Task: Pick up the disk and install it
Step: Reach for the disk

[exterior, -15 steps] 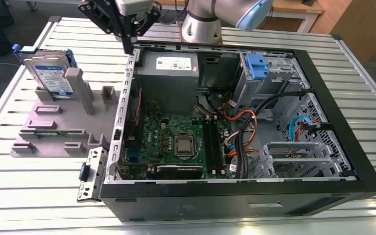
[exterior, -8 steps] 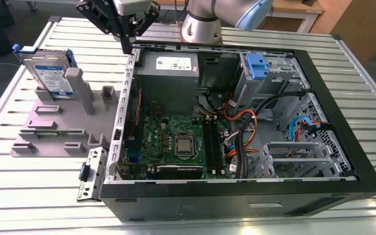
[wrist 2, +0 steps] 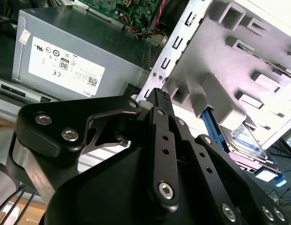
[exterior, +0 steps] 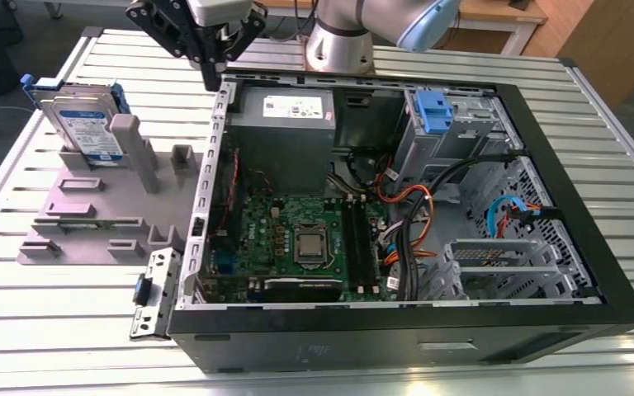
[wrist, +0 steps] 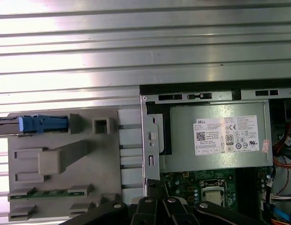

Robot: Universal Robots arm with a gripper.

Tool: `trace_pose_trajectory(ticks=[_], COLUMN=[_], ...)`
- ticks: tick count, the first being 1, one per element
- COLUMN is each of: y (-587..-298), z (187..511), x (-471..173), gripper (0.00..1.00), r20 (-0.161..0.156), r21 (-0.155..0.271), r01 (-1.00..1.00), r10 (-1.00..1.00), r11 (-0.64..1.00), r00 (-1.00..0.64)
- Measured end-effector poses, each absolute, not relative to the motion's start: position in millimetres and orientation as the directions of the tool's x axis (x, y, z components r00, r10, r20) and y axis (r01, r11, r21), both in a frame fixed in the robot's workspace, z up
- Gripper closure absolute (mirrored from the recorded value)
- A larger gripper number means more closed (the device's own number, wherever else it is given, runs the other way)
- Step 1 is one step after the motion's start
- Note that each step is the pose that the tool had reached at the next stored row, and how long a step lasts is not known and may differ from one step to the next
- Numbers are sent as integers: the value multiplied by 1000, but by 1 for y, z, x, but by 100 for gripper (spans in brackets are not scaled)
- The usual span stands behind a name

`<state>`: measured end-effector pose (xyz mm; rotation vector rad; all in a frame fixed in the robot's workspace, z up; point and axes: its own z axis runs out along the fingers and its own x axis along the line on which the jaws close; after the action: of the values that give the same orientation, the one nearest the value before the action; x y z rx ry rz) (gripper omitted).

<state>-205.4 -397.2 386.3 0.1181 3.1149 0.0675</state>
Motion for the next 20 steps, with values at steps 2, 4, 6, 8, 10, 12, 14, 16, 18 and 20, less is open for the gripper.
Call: trace_pose_trajectory(ticks=[2,4,6,8,10,12,14,16,18,20], y=[-397,-397,-397,-397,-397,-397,-397,-397,-397,-397], z=[386,386,386,386,386,386,386,386,386,386], x=[-206,-206,-207,-207,-208,-209,-210,-211,-212,-213], gripper=[89,89,89,89,89,89,89,89,89,89], r20=[-22,-22,-22,-22,-22,-22,-22,-22,-22,-22], r21=[44,44,44,44,44,44,44,44,44,44], r01=[75,75,75,75,75,75,75,75,75,75], r10=[76,76,76,76,76,76,76,76,76,76], r11=[996,996,996,996,996,996,996,996,996,996], r00=[-997,-997,-997,-997,-997,-997,-997,-997,-997,-997])
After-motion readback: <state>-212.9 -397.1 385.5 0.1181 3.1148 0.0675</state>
